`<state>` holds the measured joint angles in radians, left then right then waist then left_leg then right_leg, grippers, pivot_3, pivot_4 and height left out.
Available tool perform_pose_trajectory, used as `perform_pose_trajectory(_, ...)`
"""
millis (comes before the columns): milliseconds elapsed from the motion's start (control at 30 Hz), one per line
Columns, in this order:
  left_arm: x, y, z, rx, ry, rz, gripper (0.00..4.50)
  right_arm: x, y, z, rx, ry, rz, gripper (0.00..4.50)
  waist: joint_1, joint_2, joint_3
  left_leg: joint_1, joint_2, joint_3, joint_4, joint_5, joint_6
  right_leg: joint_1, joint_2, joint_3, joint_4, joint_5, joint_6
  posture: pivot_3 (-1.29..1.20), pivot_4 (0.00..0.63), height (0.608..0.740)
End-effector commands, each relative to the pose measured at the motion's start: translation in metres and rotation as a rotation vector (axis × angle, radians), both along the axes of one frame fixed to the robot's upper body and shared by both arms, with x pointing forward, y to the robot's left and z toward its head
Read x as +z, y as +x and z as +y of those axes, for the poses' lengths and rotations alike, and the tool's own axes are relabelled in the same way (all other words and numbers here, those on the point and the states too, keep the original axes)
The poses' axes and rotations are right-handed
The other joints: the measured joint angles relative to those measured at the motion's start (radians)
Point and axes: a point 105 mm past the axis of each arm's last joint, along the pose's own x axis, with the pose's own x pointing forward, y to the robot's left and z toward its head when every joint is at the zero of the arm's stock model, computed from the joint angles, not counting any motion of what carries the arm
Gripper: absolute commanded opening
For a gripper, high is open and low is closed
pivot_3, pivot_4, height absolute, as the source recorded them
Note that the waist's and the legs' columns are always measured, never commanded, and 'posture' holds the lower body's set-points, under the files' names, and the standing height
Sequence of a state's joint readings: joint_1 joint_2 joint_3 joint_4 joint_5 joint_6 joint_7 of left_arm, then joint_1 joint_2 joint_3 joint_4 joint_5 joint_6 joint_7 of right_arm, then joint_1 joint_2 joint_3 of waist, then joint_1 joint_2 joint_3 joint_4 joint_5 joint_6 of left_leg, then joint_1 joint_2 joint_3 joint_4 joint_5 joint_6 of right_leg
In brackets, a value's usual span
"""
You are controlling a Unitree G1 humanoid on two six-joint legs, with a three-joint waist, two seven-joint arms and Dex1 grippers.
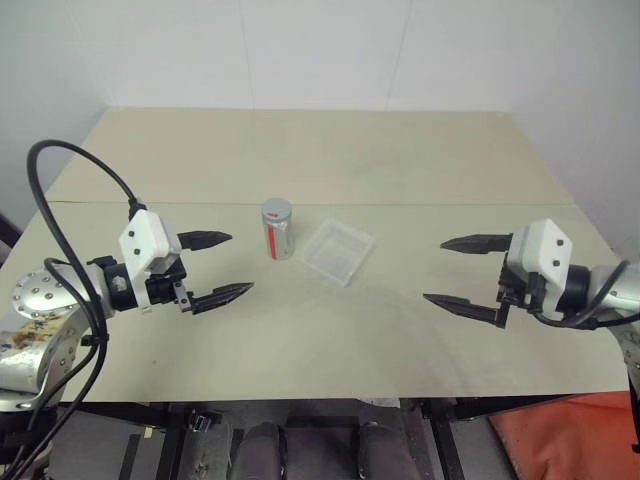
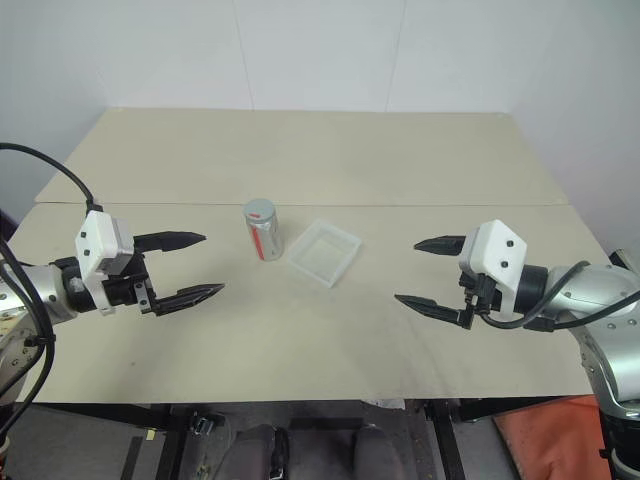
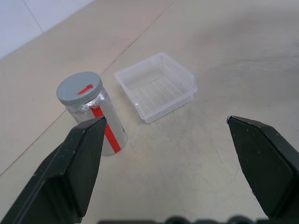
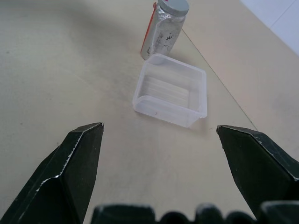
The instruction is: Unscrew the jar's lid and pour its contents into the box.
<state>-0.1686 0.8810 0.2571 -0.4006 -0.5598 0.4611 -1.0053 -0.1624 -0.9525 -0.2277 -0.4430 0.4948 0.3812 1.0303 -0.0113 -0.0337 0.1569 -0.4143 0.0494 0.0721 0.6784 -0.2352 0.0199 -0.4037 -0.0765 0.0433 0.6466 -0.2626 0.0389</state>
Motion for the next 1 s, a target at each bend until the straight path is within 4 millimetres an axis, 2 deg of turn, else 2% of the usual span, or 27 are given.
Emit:
perform_pose_trajectory(33, 0.006, -0.004, 0.000, -0.011, -0.002, -0.031, 4.47, 0.010, -0.002, 0.002, 0.012, 0.001, -0.043, 4.50, 0.000, 0.000, 0.000, 0.000, 0.000, 0.000, 0.000, 0.000, 0.000, 0.000, 0.000, 0.000, 0.000, 0.000, 0.000, 0.00, 0.150, 0.740)
perform_pose_trajectory(200, 0.003, -0.004, 0.000, 0.008, 0.000, -0.034, 4.47, 0.010, -0.001, 0.003, 0.024, -0.005, -0.041, 4.50, 0.000, 0.000, 0.000, 0.000, 0.000, 0.000, 0.000, 0.000, 0.000, 0.000, 0.000, 0.000, 0.000, 0.000, 0.000, 0.00, 0.150, 0.740)
perform_pose_trajectory(333, -0.008, 0.005, 0.005, 0.095, -0.015, -0.021, 4.47, 0.010, 0.000, 0.003, 0.029, -0.007, -0.043, 4.50, 0.000, 0.000, 0.000, 0.000, 0.000, 0.000, 0.000, 0.000, 0.000, 0.000, 0.000, 0.000, 0.000, 0.000, 0.000, 0.00, 0.150, 0.740)
perform_pose_trajectory(567, -0.025, 0.025, -0.021, 0.222, -0.216, -0.076, 4.47, 0.008, 0.001, 0.006, 0.041, -0.010, -0.046, 4.50, 0.008, 0.000, 0.000, 0.000, 0.000, -0.002, 0.001, 0.000, 0.000, 0.001, 0.000, 0.000, 0.000, 0.000, 0.000, 0.00, 0.150, 0.740)
perform_pose_trajectory(700, -0.022, 0.050, -0.032, 0.417, -0.326, -0.141, 4.47, 0.006, 0.000, 0.008, 0.042, -0.010, -0.049, 4.50, 0.018, 0.000, 0.000, 0.000, -0.001, -0.004, 0.002, 0.000, 0.000, 0.001, 0.000, 0.000, 0.001, 0.000, 0.000, 0.00, 0.150, 0.740)
perform_pose_trajectory(900, -0.021, 0.069, -0.059, 0.560, -0.412, -0.176, 4.47, 0.008, -0.001, 0.011, 0.045, -0.008, -0.060, 4.50, 0.023, -0.001, 0.000, -0.001, -0.002, -0.007, 0.002, 0.000, 0.000, 0.002, -0.001, 0.001, -0.001, 0.001, 0.001, 0.00, 0.150, 0.740)
perform_pose_trajectory(1000, -0.027, 0.077, -0.063, 0.618, -0.387, -0.183, 4.47, 0.010, -0.002, 0.011, 0.045, -0.008, -0.069, 4.50, 0.021, -0.001, 0.000, 0.000, -0.002, -0.008, 0.002, 0.000, 0.000, 0.002, 0.000, 0.001, 0.000, 0.001, 0.001, 0.00, 0.150, 0.740)
